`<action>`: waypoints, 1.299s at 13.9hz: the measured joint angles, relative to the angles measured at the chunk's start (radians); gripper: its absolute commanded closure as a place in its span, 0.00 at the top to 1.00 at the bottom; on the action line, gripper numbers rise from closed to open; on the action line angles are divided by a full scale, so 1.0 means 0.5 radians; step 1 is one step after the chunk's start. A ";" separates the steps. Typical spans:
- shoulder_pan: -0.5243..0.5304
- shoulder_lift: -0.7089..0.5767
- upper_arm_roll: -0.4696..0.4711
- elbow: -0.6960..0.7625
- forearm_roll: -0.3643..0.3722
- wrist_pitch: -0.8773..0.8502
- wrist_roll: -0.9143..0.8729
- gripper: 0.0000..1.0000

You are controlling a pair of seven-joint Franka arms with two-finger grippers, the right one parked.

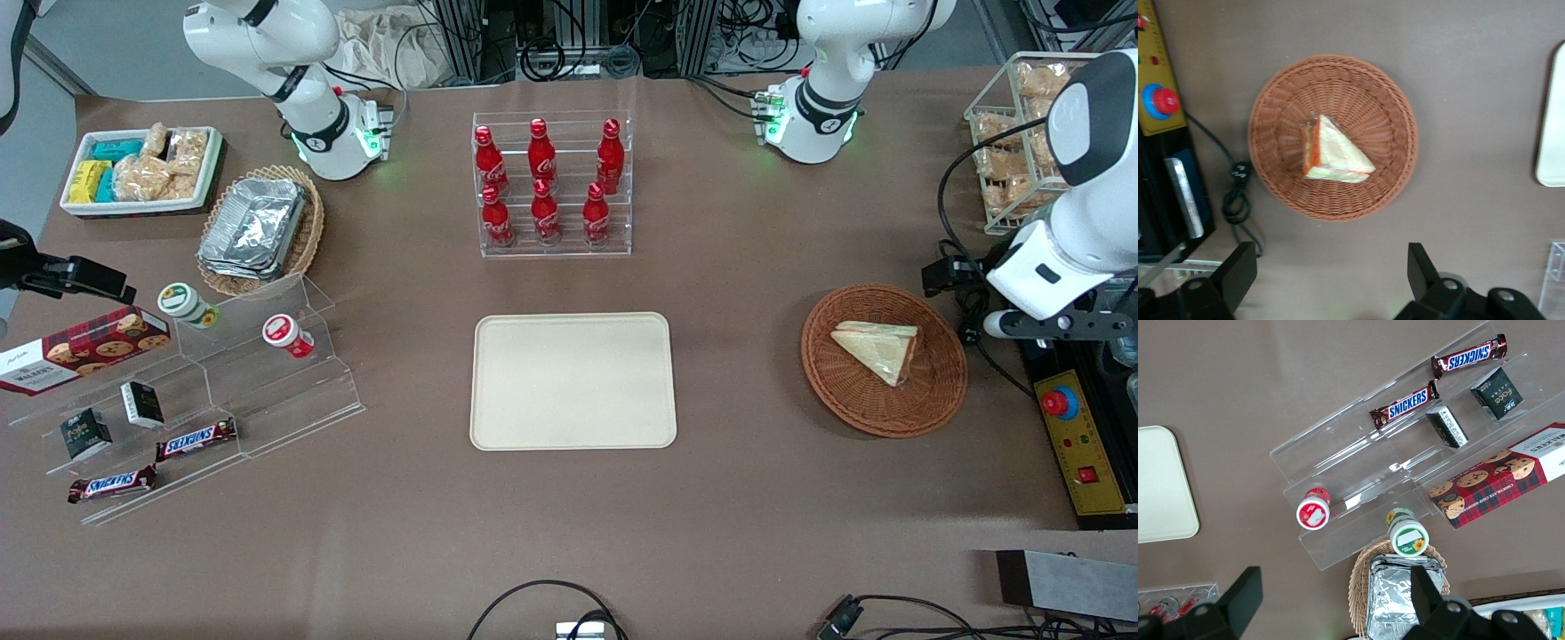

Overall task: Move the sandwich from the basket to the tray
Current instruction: 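Move the open left gripper down over the wrapped sandwich in the basket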

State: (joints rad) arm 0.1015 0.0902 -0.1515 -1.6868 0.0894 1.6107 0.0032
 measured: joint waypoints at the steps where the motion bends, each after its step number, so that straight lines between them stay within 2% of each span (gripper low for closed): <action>1: -0.010 0.037 -0.002 0.031 0.017 -0.009 -0.015 1.00; 6: -0.026 0.174 -0.003 0.199 0.034 -0.145 -0.058 1.00; 9: -0.019 0.228 0.005 0.227 0.034 -0.143 -0.375 1.00; 11: 0.009 0.225 0.010 0.100 0.034 0.063 -0.570 1.00; 18: 0.142 0.183 0.020 -0.691 0.021 1.051 -1.269 1.00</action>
State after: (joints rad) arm 0.1725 0.1816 -0.1415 -2.0322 0.0999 2.1360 -0.6315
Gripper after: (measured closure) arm 0.000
